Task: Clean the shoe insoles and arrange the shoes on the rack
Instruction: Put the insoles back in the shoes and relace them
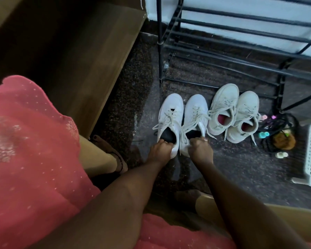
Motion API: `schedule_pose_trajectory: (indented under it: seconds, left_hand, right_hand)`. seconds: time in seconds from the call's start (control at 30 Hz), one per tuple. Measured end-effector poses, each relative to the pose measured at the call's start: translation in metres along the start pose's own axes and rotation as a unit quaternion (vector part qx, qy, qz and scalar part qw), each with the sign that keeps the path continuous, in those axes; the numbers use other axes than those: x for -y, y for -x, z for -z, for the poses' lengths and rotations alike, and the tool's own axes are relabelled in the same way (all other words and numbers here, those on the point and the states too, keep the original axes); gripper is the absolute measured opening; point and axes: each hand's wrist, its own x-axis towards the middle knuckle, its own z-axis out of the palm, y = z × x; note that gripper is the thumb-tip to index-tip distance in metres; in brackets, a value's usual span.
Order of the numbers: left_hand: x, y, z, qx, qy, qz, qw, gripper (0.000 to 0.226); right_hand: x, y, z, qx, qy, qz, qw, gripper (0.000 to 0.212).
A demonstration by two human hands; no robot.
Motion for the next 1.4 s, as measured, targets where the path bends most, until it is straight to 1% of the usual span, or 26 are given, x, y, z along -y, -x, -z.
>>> schedule_pose_trajectory:
  seconds: [0.13, 0.27, 0.33, 0.37, 0.47, 0.5, 0.53, 0.6, 0.8, 0.9, 0.97, 1.1, 1.2, 1.3, 1.4]
  left_hand:
    - [-0.006, 0.004, 0.012, -0.021, -0.007, 0.008, 1.0, 0.029]
    - [-0.015, 0.017, 0.029, -0.05, -0.018, 0.004, 0.999, 0.033]
    - [-0.021, 0.022, 0.043, -0.059, -0.018, -0.005, 0.998, 0.033]
    - [-0.024, 0.024, 0.052, -0.066, -0.017, -0.011, 0.998, 0.031]
    - [-0.029, 0.031, 0.073, -0.093, -0.021, -0.03, 0.995, 0.027]
    - [-0.031, 0.034, 0.079, -0.102, -0.02, -0.037, 0.994, 0.026]
    - [-0.033, 0.037, 0.084, -0.112, -0.019, -0.042, 0.993, 0.025]
    - [-0.039, 0.046, 0.097, -0.13, -0.019, -0.047, 0.99, 0.025]
    - [-0.047, 0.071, 0.137, -0.188, -0.012, -0.071, 0.98, 0.018]
    - [-0.051, 0.087, 0.162, -0.215, -0.015, -0.082, 0.973, 0.016]
    - [-0.055, 0.097, 0.181, -0.241, -0.03, -0.092, 0.966, 0.016]
    - [-0.063, 0.111, 0.227, -0.284, -0.042, -0.118, 0.951, 0.016]
    - [-0.068, 0.112, 0.27, -0.309, -0.053, -0.132, 0.94, 0.014]
    - [-0.073, 0.101, 0.317, -0.33, -0.072, -0.14, 0.931, 0.014]
    - [-0.078, 0.082, 0.354, -0.333, -0.086, -0.142, 0.928, 0.017]
  right_hand:
    - [-0.005, 0.017, 0.005, -0.019, 0.02, 0.027, 0.999, 0.009]
    - [-0.002, 0.04, 0.019, -0.039, 0.016, 0.036, 0.998, 0.005]
    - [0.002, 0.044, 0.034, -0.063, 0.013, 0.036, 0.997, 0.005]
    - [0.004, 0.045, 0.042, -0.074, 0.019, 0.037, 0.996, 0.008]
    - [0.007, 0.049, 0.06, -0.092, 0.03, 0.04, 0.995, 0.031]
    - [0.008, 0.051, 0.065, -0.101, 0.026, 0.037, 0.994, 0.034]
    - [0.009, 0.053, 0.071, -0.112, 0.021, 0.039, 0.993, 0.031]
    - [0.012, 0.058, 0.086, -0.146, 0.016, 0.058, 0.987, 0.018]
    - [0.025, 0.071, 0.13, -0.246, 0.023, 0.099, 0.964, 0.028]
    - [0.033, 0.078, 0.154, -0.272, 0.036, 0.108, 0.956, 0.022]
    - [0.038, 0.081, 0.17, -0.286, 0.039, 0.113, 0.951, 0.024]
    - [0.056, 0.084, 0.212, -0.367, 0.028, 0.127, 0.921, 0.032]
    - [0.068, 0.075, 0.249, -0.414, 0.036, 0.127, 0.901, 0.03]
    - [0.072, 0.055, 0.288, -0.428, 0.051, 0.113, 0.895, 0.025]
    - [0.072, 0.028, 0.319, -0.405, 0.068, 0.097, 0.907, 0.017]
